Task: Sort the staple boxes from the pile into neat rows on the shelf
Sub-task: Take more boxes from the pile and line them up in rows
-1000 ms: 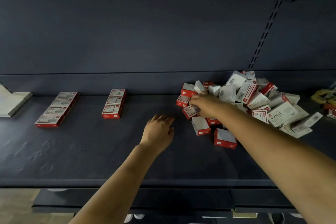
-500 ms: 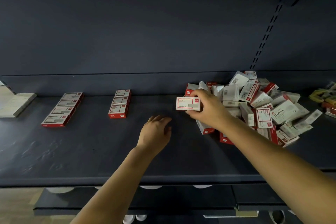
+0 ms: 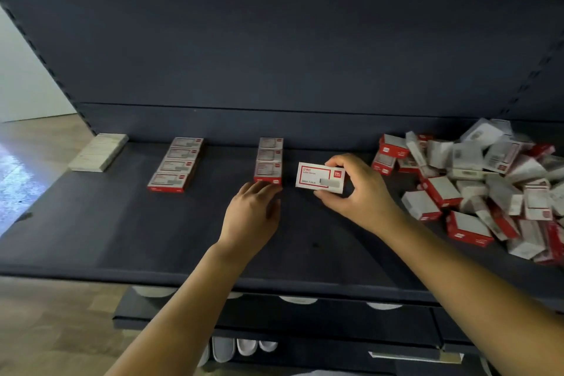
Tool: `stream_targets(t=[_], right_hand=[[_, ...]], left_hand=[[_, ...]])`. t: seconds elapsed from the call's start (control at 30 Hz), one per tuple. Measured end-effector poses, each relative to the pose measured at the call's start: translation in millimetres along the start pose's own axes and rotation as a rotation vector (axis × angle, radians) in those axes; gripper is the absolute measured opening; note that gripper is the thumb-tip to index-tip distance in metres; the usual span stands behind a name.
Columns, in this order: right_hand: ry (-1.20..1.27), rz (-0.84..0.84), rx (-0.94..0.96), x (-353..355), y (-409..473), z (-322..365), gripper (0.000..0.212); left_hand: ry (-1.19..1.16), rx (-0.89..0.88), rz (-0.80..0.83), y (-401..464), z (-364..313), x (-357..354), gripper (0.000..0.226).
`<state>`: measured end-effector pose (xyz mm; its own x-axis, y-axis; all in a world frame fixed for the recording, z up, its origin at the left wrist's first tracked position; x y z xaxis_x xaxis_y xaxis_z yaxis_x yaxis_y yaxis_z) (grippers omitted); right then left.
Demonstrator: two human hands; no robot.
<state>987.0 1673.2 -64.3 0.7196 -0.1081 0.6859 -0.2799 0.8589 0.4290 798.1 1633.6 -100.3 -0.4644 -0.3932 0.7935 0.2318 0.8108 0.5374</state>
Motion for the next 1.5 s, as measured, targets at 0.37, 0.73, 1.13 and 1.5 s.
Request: stream_targets(t=[0.37,0.73,1.13,1.5], right_hand=[[0.041,0.128,0.019,-115,31,97,0.036],[0.077,0.296,-0.057,-190,26,143,0.042],[-0.466,0.364,0.093,-194,45,159,0.06],[-0.499,0.396,-0.079,-198,47,143,0.059]], left_hand=[[0.068,-0.128,0.028,-26,107,89,0.042],[0.068,-0.374,0.299,-57,170,112,0.051],[0.081,-0.299,0.52,-51,195,109,0.061],[0.096,-0.28,0.506,-53,218,97,0.046]])
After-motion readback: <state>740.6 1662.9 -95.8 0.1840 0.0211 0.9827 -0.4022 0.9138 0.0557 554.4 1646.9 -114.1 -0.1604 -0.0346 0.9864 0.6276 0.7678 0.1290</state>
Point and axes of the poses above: each hand's wrist, its own y-axis towards the middle knuckle, its own x-axis out of the back of the hand, z = x × y, the point moved 2 cm from there along y, towards the middle knuckle, and after that the axes turned 10 degrees about -x, right-handed, at the moved point
